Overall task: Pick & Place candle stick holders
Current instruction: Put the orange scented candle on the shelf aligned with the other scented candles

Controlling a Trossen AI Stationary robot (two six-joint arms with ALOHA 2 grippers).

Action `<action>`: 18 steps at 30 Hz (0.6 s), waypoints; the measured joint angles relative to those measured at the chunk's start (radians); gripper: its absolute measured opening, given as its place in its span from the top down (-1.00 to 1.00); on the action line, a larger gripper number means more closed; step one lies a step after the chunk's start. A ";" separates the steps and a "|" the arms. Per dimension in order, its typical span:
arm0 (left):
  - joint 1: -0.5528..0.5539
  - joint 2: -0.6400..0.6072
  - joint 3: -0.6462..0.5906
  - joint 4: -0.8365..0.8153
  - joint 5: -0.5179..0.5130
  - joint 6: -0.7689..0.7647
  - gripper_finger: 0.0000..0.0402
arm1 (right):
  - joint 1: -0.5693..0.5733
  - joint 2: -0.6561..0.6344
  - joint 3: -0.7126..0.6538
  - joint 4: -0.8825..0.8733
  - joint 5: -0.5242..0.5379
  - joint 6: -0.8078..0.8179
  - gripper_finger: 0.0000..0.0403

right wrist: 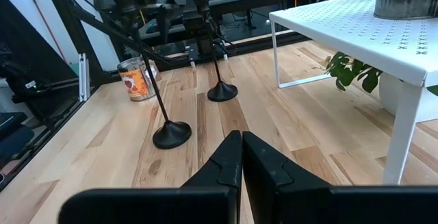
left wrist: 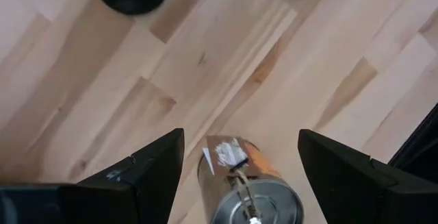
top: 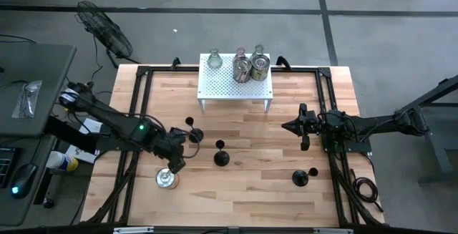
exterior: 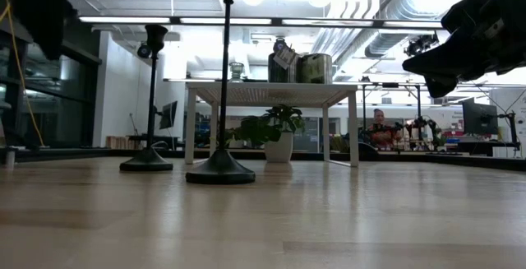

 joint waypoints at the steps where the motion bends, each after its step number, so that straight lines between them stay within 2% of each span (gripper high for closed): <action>1: -0.004 0.013 0.000 0.000 0.010 -0.011 -0.40 | 0.000 0.000 0.000 0.000 0.000 0.000 0.98; 6: -0.004 0.059 0.000 0.001 0.045 -0.047 -0.40 | 0.000 0.000 0.000 -0.005 0.000 0.000 0.98; 18: -0.039 0.082 0.000 -0.024 0.079 -0.173 -0.40 | 0.000 0.000 0.000 -0.003 0.000 0.000 0.98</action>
